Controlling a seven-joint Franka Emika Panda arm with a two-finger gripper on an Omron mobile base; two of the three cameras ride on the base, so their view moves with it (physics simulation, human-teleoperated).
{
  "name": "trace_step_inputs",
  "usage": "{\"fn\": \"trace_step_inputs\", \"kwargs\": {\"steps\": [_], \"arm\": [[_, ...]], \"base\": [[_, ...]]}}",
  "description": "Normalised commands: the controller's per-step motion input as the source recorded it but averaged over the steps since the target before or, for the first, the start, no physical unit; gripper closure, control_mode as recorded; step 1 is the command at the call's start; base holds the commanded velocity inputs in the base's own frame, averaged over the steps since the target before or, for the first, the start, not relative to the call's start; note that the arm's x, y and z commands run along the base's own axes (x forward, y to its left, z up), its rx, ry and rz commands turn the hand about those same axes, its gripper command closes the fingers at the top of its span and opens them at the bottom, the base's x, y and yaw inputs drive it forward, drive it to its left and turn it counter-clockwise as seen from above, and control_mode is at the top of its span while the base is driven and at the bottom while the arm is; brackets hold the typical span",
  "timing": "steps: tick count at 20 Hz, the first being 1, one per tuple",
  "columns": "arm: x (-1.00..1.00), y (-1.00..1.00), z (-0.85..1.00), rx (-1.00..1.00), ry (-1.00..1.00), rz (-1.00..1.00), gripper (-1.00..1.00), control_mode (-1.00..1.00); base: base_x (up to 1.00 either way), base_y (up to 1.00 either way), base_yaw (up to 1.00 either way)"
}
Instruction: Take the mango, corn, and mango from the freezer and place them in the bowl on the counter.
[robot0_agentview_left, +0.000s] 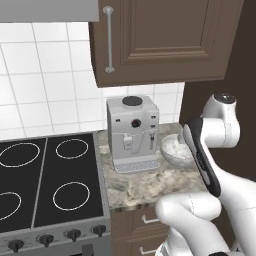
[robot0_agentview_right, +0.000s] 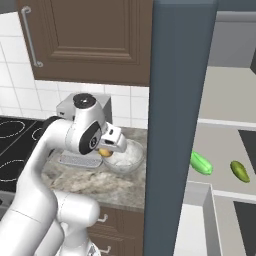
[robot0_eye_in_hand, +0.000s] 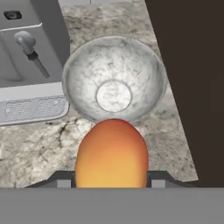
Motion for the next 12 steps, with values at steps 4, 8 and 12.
{"fn": "trace_step_inputs", "kwargs": {"steps": [4, 8, 12], "arm": [[0.27, -0.13, -0.28, 0.0, 0.03, 0.0, 1.0, -1.0], [0.21, -0.12, -0.23, 0.0, 0.02, 0.0, 1.0, -1.0], [0.25, -0.1, -0.25, 0.0, 0.03, 0.0, 1.0, -1.0]], "base": [[0.0, 0.0, 0.0], [0.0, 0.0, 0.0], [0.0, 0.0, 0.0]]}}
